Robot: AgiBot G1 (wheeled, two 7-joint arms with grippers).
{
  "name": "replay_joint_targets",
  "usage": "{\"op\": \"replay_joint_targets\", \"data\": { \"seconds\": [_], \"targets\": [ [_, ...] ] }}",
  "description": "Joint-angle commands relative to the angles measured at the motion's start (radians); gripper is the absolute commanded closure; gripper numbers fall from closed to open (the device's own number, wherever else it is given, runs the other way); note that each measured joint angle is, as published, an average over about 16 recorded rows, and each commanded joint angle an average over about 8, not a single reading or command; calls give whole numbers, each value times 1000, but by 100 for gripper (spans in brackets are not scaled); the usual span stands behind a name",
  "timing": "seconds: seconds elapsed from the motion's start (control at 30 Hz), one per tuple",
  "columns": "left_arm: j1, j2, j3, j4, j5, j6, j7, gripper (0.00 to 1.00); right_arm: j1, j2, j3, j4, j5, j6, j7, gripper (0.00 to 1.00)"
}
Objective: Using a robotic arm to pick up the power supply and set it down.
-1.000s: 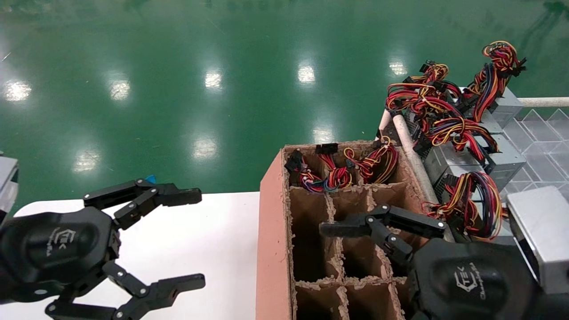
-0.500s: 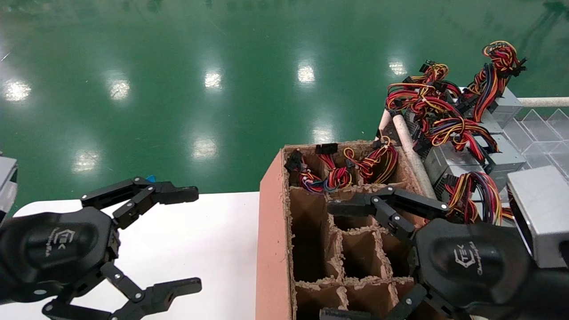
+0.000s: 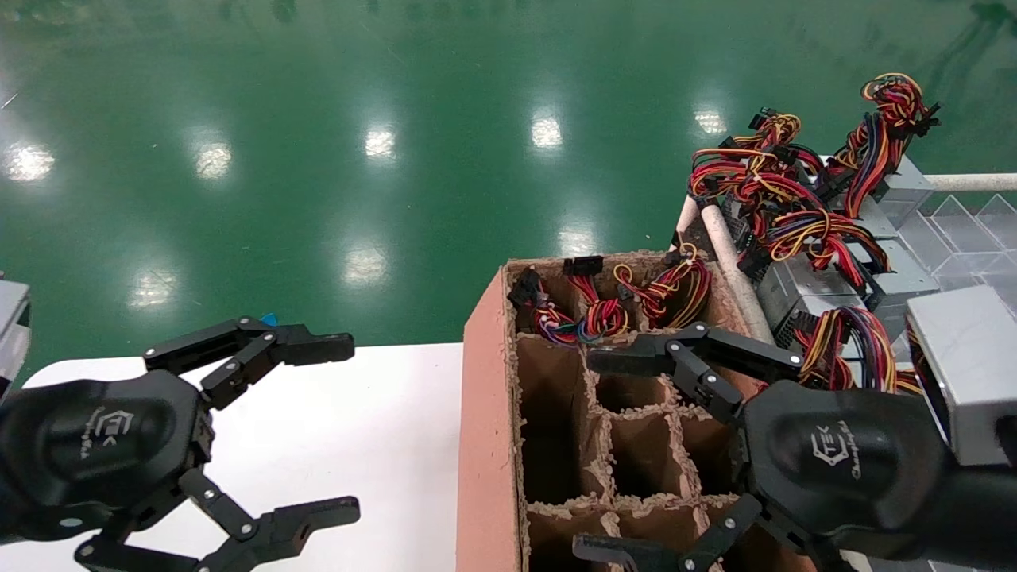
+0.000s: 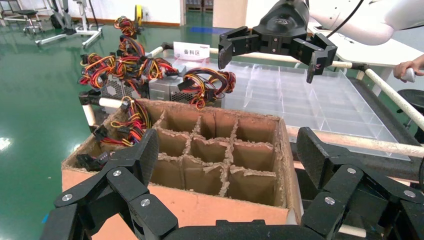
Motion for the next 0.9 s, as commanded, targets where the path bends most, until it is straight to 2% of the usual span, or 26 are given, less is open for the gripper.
{"op": "replay_joint_targets", "data": {
  "seconds": [0.03, 0.9],
  "targets": [
    [0, 0, 0, 0, 0, 0, 0, 0, 1, 0, 0, -1, 0, 0, -1, 0],
    [0, 0, 0, 0, 0, 0, 0, 0, 3, -1, 2, -5, -2, 2, -3, 0]
  ]
}}
